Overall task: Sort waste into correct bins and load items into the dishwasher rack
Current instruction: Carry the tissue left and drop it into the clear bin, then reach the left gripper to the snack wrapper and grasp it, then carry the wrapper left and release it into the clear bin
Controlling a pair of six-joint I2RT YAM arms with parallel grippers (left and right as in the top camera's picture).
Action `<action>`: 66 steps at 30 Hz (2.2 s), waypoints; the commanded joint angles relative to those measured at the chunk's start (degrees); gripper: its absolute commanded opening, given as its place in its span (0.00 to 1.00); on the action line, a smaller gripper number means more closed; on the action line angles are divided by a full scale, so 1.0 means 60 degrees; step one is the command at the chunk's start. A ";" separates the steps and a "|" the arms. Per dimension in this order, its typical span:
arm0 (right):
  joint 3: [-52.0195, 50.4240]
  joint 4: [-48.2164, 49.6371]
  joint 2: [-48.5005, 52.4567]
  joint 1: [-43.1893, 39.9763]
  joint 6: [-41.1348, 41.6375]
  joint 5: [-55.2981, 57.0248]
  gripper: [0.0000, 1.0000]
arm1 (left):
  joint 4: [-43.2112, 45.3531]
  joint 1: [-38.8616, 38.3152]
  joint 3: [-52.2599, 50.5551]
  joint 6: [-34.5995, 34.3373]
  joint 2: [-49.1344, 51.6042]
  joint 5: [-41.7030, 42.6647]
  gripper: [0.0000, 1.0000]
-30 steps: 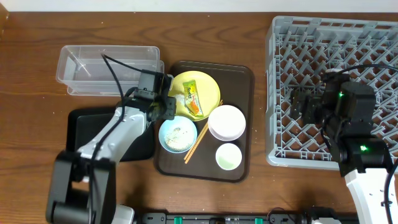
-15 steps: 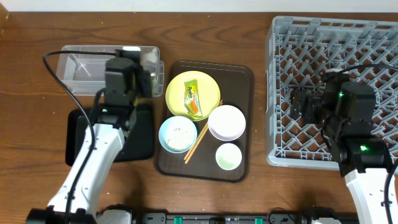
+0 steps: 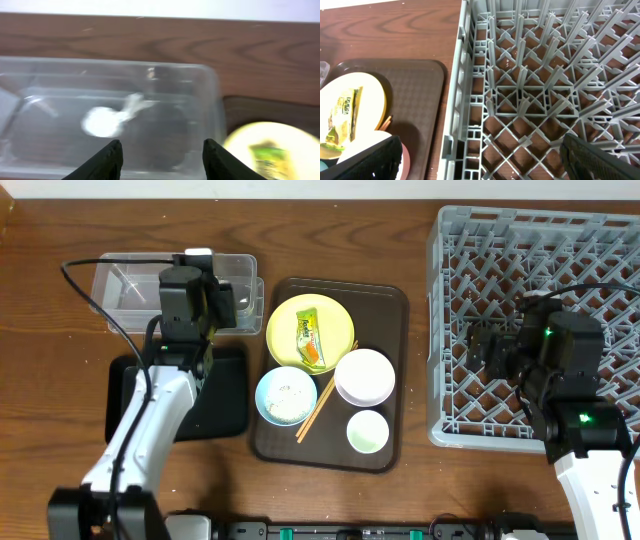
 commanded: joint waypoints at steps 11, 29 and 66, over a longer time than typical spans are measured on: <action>0.0193 -0.0004 0.0004 0.0055 0.0080 -0.0044 0.99 | -0.2663 -0.1803 0.0838 -0.2109 0.0579 0.1923 0.67; 0.0193 -0.0011 0.0004 0.0055 0.0080 -0.0044 0.99 | -0.4885 -0.2820 0.3785 -0.2127 0.3763 0.1690 0.91; 0.0193 -0.0117 0.0004 0.0055 0.0076 -0.0044 0.99 | -0.4728 -0.3136 0.3770 -0.2102 0.4812 0.0062 0.11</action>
